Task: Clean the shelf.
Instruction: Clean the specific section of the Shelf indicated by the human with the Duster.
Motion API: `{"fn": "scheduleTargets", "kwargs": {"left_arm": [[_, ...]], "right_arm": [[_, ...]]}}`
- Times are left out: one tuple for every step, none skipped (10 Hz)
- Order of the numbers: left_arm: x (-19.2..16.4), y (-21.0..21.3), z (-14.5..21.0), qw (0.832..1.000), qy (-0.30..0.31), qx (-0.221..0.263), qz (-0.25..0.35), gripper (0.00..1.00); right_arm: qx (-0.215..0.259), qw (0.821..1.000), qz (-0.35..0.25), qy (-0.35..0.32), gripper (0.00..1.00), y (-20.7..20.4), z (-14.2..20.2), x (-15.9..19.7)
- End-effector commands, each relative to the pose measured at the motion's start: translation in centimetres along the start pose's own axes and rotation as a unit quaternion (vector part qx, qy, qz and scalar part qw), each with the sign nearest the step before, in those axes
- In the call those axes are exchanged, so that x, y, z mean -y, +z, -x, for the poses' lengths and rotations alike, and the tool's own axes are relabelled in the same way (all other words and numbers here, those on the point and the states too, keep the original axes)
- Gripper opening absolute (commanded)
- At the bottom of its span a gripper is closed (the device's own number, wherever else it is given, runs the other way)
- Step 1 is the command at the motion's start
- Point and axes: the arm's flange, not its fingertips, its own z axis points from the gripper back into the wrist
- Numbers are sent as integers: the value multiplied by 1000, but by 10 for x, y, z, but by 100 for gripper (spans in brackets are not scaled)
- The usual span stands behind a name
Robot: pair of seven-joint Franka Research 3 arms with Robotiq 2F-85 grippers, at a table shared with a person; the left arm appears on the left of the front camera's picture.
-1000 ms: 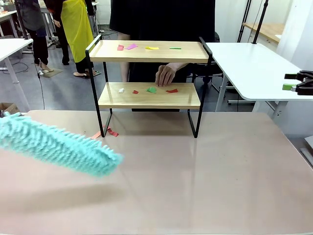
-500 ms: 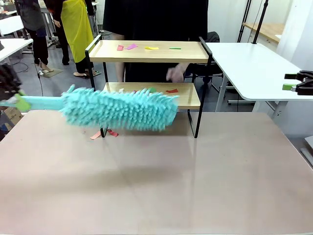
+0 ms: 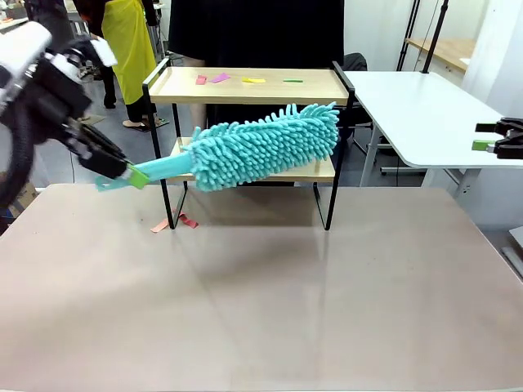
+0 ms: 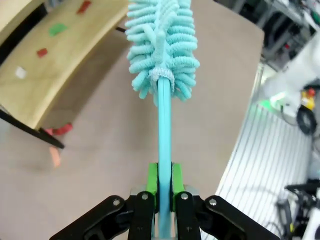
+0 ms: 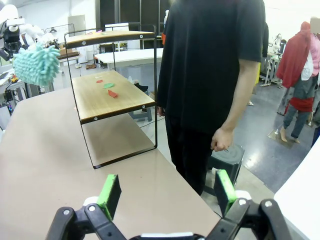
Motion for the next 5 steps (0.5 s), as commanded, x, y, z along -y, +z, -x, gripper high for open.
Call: {"fn": "scheduleTargets", "kwargs": {"left_arm": [[-11, -13, -11, 999, 35, 7, -16, 13], [-12, -11, -16, 1000, 31, 3, 2, 13], [-2, -11, -5, 1000, 19, 1, -8, 13], [-2, -11, -5, 1000, 19, 1, -8, 13], [-2, -11, -5, 1000, 19, 1, -8, 13]], "right_arm": [[1, 1000, 1, 3, 100, -2, -3, 0], [1, 1000, 1, 3, 100, -2, -3, 0], [1, 1000, 1, 3, 100, -2, -3, 0], [1, 1000, 1, 3, 100, -2, -3, 0], [1, 1000, 1, 3, 100, -2, -3, 0]]}}
